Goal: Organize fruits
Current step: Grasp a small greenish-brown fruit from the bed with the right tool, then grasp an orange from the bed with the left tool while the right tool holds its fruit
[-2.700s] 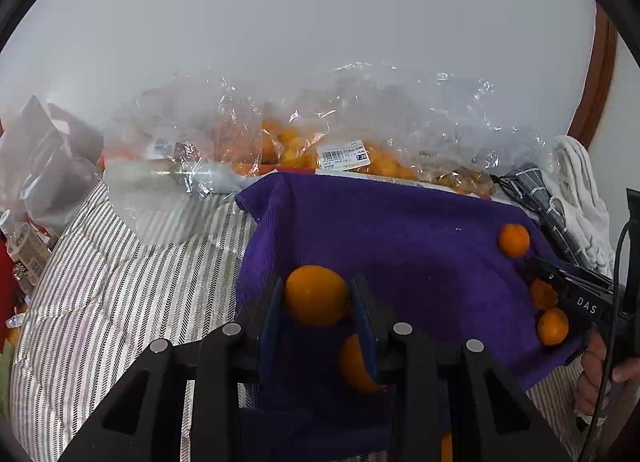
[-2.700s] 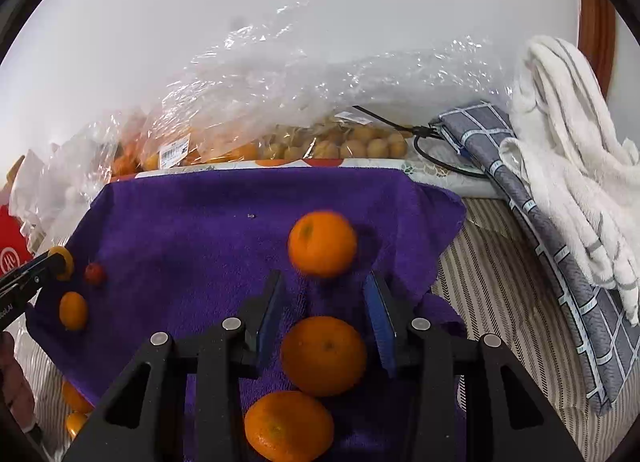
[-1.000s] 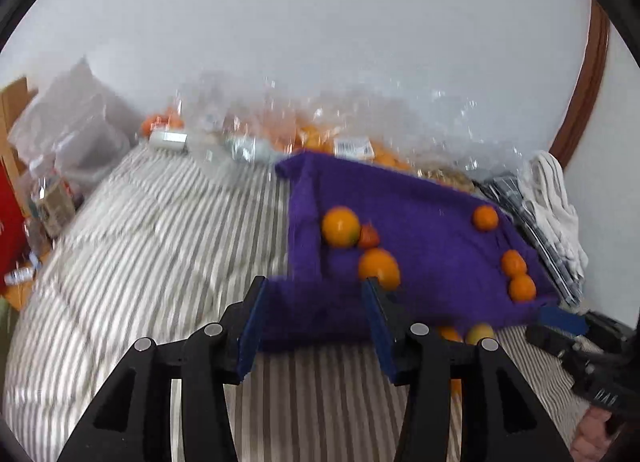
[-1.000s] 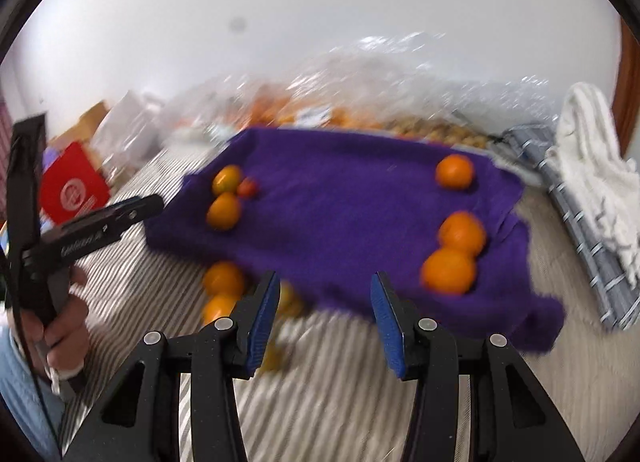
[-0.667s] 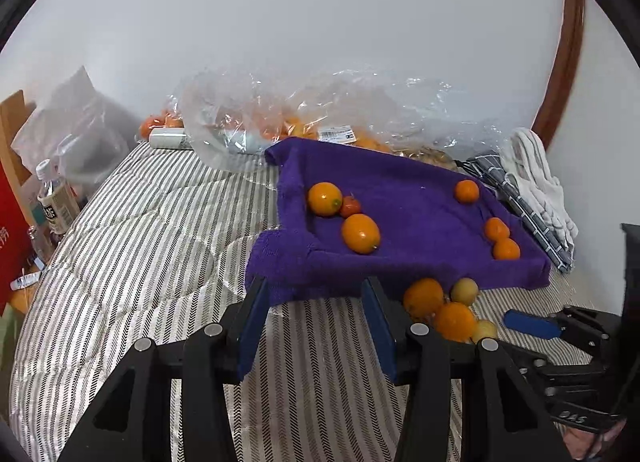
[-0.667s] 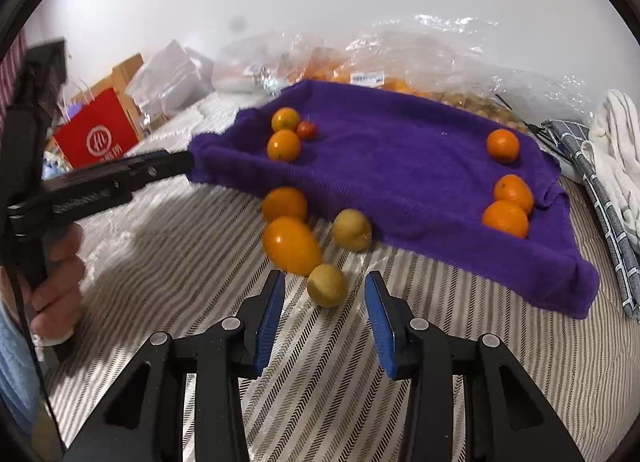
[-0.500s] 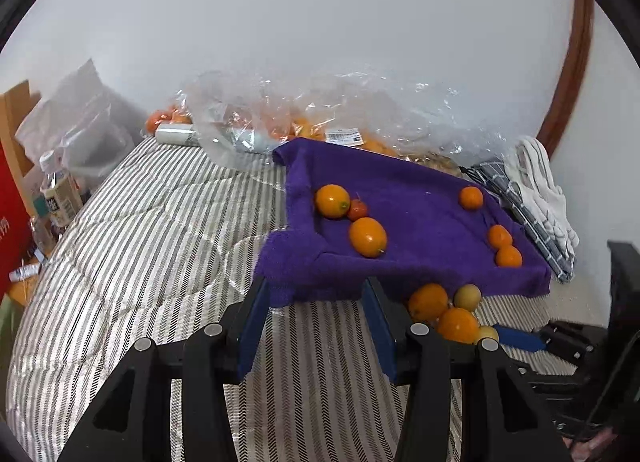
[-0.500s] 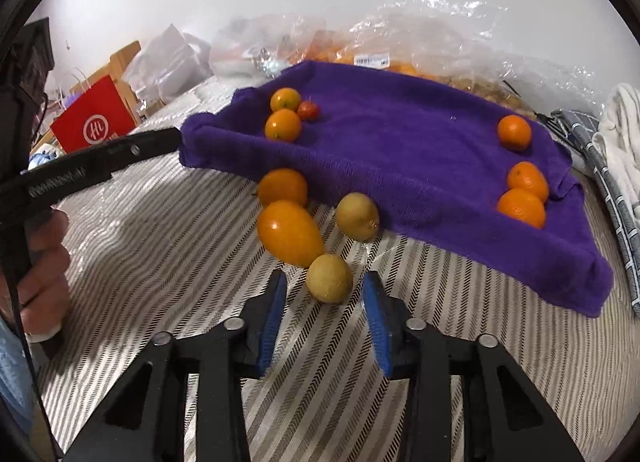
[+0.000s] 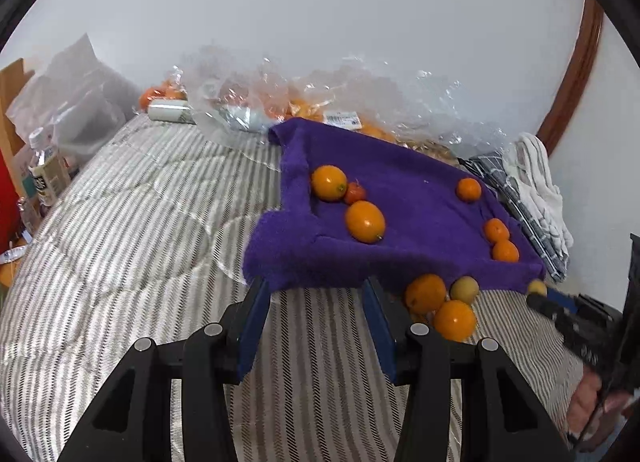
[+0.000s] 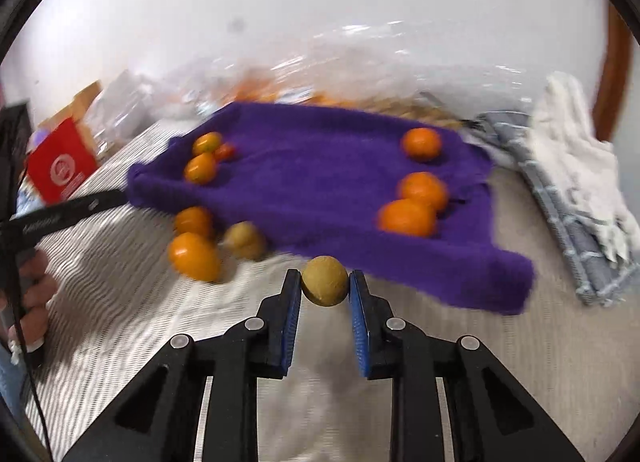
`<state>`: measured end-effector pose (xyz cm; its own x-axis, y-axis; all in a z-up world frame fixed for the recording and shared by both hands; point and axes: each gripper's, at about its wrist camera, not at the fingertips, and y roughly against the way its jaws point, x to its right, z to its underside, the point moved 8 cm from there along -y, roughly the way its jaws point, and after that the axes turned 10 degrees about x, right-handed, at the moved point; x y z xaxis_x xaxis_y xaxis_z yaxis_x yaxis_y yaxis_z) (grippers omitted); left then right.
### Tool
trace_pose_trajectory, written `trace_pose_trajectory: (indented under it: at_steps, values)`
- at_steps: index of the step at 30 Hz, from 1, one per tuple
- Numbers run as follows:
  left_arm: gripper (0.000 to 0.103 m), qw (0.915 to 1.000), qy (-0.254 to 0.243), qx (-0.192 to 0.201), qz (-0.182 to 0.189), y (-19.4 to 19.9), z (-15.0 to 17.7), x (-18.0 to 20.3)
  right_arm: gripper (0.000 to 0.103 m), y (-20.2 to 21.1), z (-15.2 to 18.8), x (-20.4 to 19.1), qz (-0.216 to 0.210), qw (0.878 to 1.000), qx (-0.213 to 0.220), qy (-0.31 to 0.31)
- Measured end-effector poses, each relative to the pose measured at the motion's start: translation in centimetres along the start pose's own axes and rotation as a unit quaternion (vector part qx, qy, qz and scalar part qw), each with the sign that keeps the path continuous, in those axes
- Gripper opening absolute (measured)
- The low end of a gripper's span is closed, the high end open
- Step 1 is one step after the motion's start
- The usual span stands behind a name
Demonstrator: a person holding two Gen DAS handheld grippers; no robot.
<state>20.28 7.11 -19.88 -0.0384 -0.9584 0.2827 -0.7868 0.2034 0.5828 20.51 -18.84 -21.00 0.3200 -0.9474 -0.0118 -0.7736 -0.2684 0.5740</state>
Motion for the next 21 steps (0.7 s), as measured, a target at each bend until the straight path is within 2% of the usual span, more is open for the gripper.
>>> trace_pose_trajectory:
  at_steps: [6, 12, 21]
  values:
    - [0.044, 0.9993, -0.007, -0.014, 0.033, -0.2, 0.5, 1.3, 0.024, -0.2, 0.8, 3.5, 0.002, 0.998, 0.005, -0.059]
    - [0.044, 0.9957, 0.015, -0.034, 0.084, -0.6, 0.5, 3.9, 0.024, -0.3, 0.9, 3.3, 0.014, 0.999, 0.001, -0.036]
    - [0.044, 0.9933, 0.006, -0.091, 0.071, -4.1, 1.0, 7.7, 0.024, 0.2, 0.8, 3.9, 0.011, 0.999, 0.007, -0.051]
